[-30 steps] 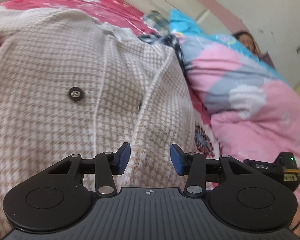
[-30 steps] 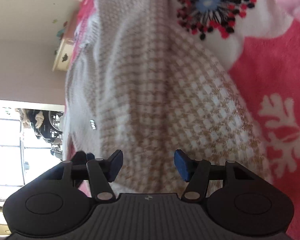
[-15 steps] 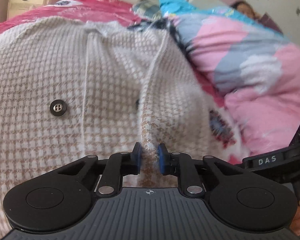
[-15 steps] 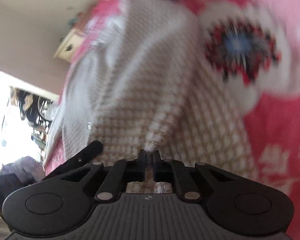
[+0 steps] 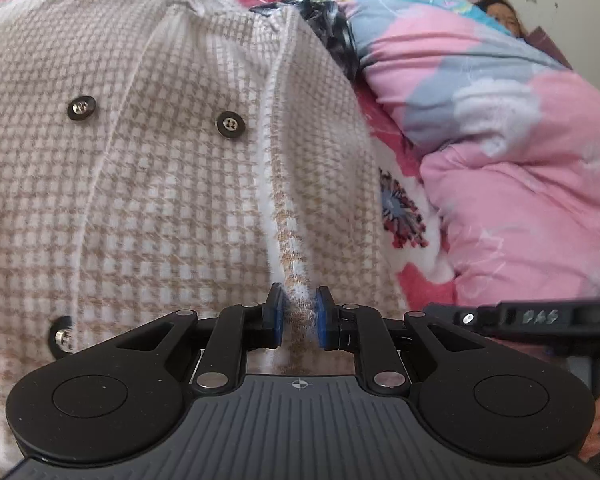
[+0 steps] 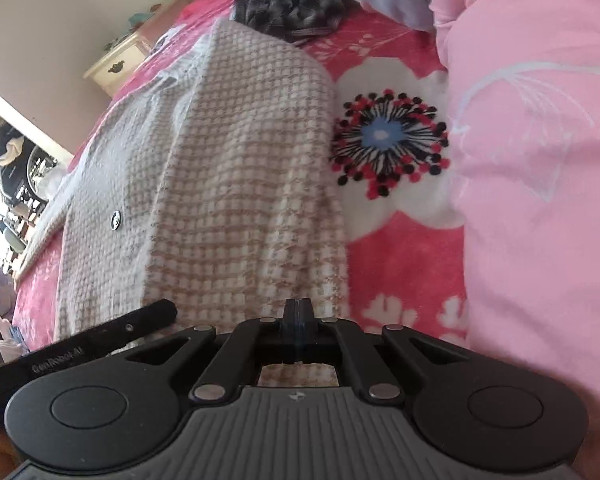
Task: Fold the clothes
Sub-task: 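Pinch the placket edge with the left gripper while the right gripper pinches the side panel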
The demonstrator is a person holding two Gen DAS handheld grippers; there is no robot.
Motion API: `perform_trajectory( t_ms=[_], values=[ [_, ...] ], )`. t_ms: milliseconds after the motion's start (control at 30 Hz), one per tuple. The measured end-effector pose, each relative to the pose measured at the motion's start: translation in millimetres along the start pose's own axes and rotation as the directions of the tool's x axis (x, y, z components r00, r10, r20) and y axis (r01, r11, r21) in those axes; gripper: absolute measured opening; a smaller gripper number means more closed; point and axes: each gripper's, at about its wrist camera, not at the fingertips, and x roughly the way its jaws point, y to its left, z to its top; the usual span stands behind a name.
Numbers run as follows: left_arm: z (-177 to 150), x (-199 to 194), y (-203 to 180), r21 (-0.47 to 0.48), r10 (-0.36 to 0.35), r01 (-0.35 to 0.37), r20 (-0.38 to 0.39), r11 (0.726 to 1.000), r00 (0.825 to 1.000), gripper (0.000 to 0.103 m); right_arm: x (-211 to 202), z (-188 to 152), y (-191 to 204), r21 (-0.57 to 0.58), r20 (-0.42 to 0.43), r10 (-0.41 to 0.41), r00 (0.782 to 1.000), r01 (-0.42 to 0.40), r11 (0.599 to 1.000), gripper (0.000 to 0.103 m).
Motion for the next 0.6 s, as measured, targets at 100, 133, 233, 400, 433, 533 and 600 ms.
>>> perform_trajectory(
  t_ms=[100, 133, 233, 400, 433, 533, 600],
  values=[
    [6, 0, 4, -0.04, -0.016, 0.016, 0.001, 0.999, 1.0, 0.014, 8, -1, -11, 0.11, -0.05, 0.08, 0.996, -0.074, 0.991, 0.024],
    [6, 0, 7, -0.05, -0.016, 0.016, -0.002, 0.999, 1.0, 0.014, 13, -3, -13, 0.141, -0.071, 0.107, 0.992, -0.096, 0.985, 0.03],
    [5, 2, 17, -0.074, -0.009, 0.007, -0.017, 0.997, 1.0, 0.014, 32, -9, -14, 0.177, -0.132, 0.145, 0.981, -0.12, 0.977, 0.033],
    [2, 5, 33, -0.114, 0.0, -0.003, -0.027, 0.993, 1.0, 0.015, 53, -21, -5, 0.151, -0.16, 0.129, 0.979, -0.105, 0.983, 0.028],
    [1, 4, 36, -0.122, -0.002, -0.001, -0.027, 0.993, 1.0, 0.015, 47, -21, 1, 0.118, -0.138, 0.109, 0.984, -0.093, 0.989, 0.022],
    [-1, 3, 41, -0.149, -0.011, 0.008, -0.021, 0.989, 1.0, 0.015, 16, -19, 25, -0.033, -0.034, 0.03, 0.999, -0.031, 0.999, 0.016],
    [-1, 0, 39, -0.177, -0.016, 0.013, -0.015, 0.984, 1.0, 0.014, -5, -18, 41, -0.129, 0.041, -0.014, 0.999, 0.02, 0.991, 0.015]
  ],
)
